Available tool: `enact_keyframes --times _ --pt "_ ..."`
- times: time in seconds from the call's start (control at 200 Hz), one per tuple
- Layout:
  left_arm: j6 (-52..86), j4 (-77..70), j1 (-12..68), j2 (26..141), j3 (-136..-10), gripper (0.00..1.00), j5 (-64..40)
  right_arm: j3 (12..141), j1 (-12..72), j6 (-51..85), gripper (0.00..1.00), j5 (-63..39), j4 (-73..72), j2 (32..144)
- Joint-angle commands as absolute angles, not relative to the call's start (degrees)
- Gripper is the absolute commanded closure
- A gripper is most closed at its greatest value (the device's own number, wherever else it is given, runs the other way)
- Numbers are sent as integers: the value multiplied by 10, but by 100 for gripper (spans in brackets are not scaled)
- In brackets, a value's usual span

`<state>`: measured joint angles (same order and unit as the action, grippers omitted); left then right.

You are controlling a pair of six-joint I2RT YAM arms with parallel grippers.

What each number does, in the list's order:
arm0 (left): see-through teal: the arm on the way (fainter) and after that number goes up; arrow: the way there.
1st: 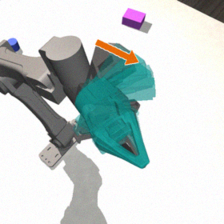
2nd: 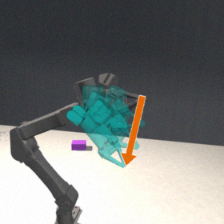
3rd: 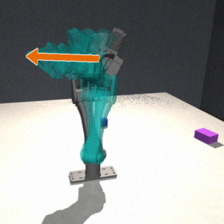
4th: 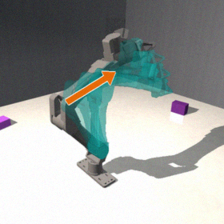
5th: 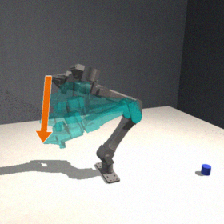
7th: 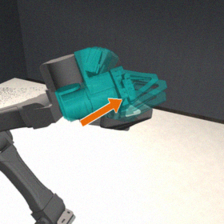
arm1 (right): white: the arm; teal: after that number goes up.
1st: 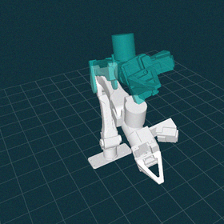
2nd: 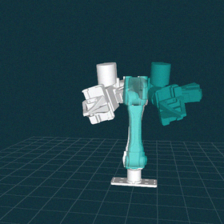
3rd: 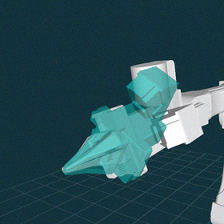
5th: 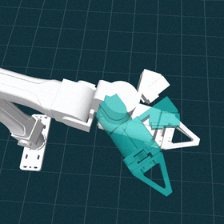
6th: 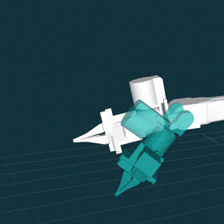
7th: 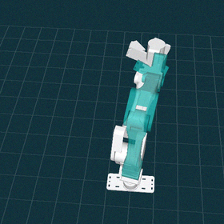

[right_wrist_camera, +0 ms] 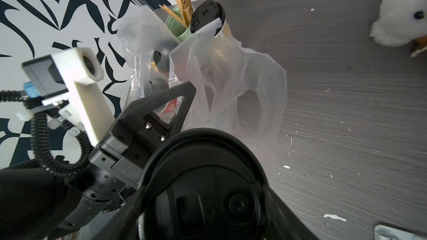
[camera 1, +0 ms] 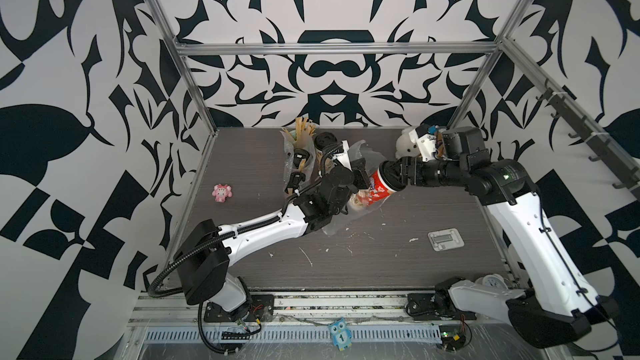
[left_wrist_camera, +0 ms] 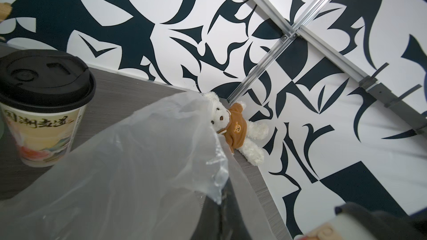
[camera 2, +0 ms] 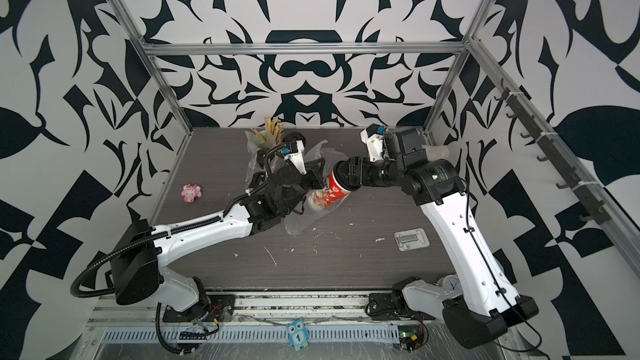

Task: Pack milk tea into plastic carrier bags
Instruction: Place the milk tea cup in the plastic carrier bag.

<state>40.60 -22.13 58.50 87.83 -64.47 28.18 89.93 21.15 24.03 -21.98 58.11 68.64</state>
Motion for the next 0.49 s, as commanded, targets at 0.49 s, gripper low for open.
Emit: enact_keyframes --times 0.49 --pt "419 -311 602 844 -622 100 309 804 214 286 67 -260 481 671"
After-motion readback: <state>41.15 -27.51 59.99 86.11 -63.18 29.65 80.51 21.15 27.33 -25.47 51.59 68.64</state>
